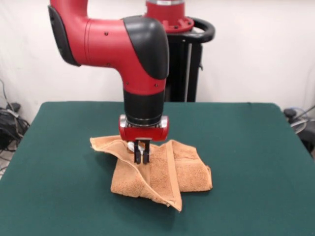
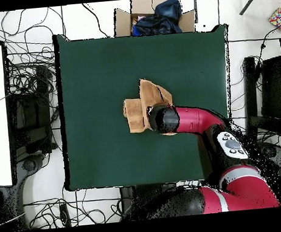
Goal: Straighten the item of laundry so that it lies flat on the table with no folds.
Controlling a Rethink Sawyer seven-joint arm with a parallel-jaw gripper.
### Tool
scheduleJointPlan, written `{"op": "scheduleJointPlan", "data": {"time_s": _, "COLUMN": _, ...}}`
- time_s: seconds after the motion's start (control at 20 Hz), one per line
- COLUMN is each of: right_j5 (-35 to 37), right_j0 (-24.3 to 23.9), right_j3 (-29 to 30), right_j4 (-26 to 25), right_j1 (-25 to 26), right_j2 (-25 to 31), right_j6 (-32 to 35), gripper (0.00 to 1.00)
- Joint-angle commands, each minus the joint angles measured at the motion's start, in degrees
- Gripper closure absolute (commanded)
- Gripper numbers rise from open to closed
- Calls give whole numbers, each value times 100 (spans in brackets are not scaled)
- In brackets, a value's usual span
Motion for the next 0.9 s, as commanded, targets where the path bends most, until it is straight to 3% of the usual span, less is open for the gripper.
{"op": "scheduleJointPlan", "data": {"time_s": 0.05, "right_j5": -555, "right_j0": 69, "right_j3": -466, "right_j4": -311, "right_j1": 416, "right_j2": 485, "right_j6": 258, "gripper": 100}}
{"op": "scheduleJointPlan", "data": {"time_s": 0.35, "right_j5": -550, "right_j0": 80, "right_j3": -523, "right_j4": -385, "right_j1": 449, "right_j2": 413, "right_j6": 249, "gripper": 100}}
{"op": "scheduleJointPlan", "data": {"time_s": 0.9, "right_j5": -135, "right_j0": -619, "right_j3": -920, "right_j4": -660, "right_j1": 602, "right_j2": 816, "right_j6": -506, "gripper": 100}}
